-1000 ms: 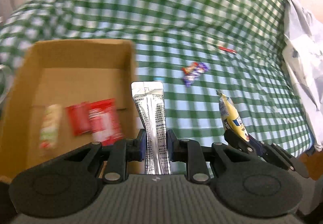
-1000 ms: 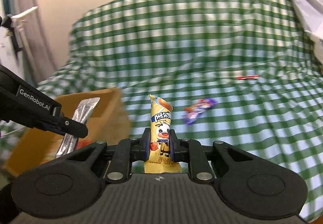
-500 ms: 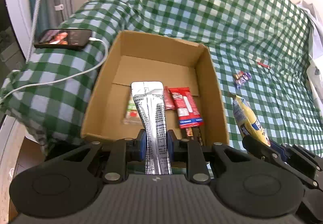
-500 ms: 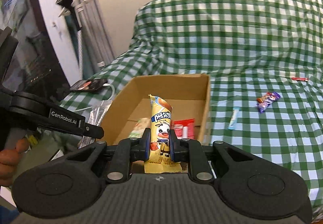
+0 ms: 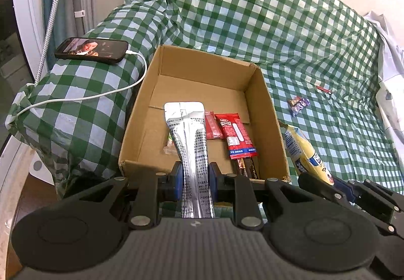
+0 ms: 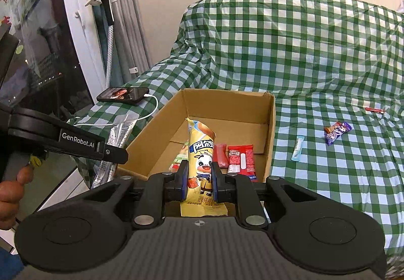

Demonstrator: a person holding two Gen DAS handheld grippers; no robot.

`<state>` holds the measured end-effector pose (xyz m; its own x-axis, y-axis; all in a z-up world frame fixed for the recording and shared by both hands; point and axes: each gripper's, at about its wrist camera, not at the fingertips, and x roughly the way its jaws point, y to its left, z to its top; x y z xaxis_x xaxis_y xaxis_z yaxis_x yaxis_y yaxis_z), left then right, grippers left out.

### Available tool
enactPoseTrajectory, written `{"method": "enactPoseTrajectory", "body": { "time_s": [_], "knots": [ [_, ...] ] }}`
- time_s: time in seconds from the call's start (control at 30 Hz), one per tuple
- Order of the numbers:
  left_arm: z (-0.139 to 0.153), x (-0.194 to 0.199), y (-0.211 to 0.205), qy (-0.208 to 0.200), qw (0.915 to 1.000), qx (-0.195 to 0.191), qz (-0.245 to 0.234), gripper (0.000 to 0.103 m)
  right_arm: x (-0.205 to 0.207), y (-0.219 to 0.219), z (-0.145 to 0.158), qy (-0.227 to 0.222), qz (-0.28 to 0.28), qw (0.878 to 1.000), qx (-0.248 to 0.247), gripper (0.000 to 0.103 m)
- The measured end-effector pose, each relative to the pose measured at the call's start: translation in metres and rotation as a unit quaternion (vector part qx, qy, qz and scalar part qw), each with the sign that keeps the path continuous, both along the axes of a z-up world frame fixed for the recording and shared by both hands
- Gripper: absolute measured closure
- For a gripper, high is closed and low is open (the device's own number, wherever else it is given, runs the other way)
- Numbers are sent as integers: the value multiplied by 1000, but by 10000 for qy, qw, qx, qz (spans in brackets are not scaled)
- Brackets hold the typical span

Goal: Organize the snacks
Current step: 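Carry the silver foil stick and yellow bar over the box with both tools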

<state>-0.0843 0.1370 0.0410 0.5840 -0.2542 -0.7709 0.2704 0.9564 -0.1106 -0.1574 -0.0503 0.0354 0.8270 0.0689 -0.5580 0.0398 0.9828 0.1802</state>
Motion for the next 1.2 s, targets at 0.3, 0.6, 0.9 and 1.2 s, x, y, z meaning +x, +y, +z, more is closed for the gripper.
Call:
{"method": "enactPoseTrajectory", "body": {
  "time_s": [0.3,0.6,0.9,1.2],
  "knots": [
    [-2,2,5,29,10000,-41,42,80,1,3,0,59,71,9999,-96,85],
    [-6,5,3,91,9999,-16,66,80,5,2,-3,128,85,9999,-71,85],
    [-10,12,1,161,9998,3,67,80,10,3,-8,238,123,9996,-42,85],
    [-16,21,-2,273,9996,39,79,80,15,2,-13,380,150,9992,-4,85]
  ]
}}
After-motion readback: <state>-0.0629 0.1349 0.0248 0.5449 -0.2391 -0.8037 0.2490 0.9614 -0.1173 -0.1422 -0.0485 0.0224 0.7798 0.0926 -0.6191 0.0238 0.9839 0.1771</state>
